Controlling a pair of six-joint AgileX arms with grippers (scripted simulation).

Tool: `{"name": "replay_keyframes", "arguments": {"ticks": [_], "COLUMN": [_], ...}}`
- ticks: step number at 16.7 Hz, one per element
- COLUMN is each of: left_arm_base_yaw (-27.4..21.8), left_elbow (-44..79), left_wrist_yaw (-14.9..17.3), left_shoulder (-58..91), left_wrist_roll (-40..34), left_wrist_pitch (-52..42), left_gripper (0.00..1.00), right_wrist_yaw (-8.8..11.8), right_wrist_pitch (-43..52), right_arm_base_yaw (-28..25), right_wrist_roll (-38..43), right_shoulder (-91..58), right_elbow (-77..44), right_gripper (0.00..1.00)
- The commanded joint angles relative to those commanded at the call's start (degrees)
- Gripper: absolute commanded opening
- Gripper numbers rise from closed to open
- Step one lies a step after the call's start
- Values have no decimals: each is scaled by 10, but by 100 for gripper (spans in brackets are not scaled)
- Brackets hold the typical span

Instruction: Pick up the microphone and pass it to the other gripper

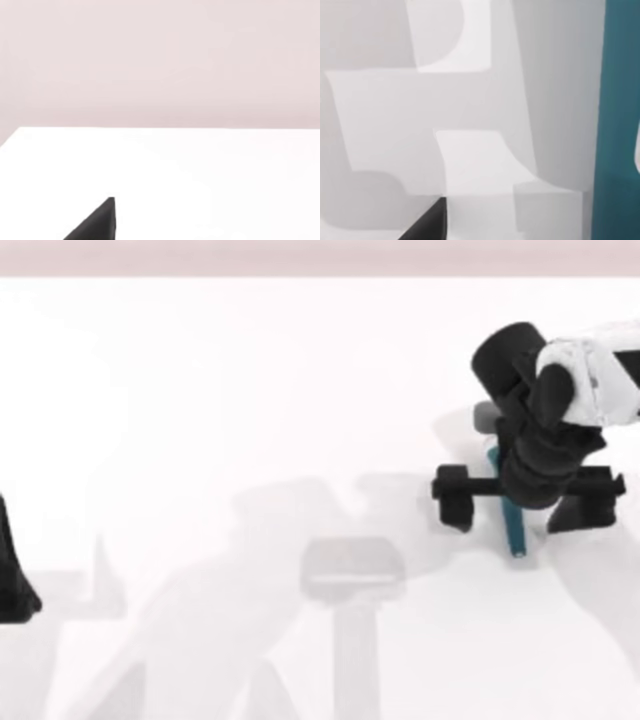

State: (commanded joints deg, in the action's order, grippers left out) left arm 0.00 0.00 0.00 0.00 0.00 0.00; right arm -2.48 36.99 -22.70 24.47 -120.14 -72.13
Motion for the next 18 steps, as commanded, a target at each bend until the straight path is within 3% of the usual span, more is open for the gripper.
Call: {"name": "replay_keyframes", "arguments": {"ticks": [5,13,14,18], "left_arm_base_yaw": [0,0,0,0], "left_elbow": [0,0,0,0], "left_wrist_yaw": [0,0,0,0], "left_shoulder": [0,0,0,0], "left_wrist_roll": [0,0,0,0], "left_wrist_pitch": [0,0,0,0], "left_gripper": [100,100,100,100], "right_wrist_yaw": [0,0,-13,0], "right_wrist_pitch": [0,0,15,-21], "right_arm_base_yaw": [0,0,-1,-3], "right_wrist_roll": [0,0,-8,-19], "right_shoulder": [0,0,34,41], "right_elbow": [0,0,-14,-7], "right_gripper": [2,0,0,0]}}
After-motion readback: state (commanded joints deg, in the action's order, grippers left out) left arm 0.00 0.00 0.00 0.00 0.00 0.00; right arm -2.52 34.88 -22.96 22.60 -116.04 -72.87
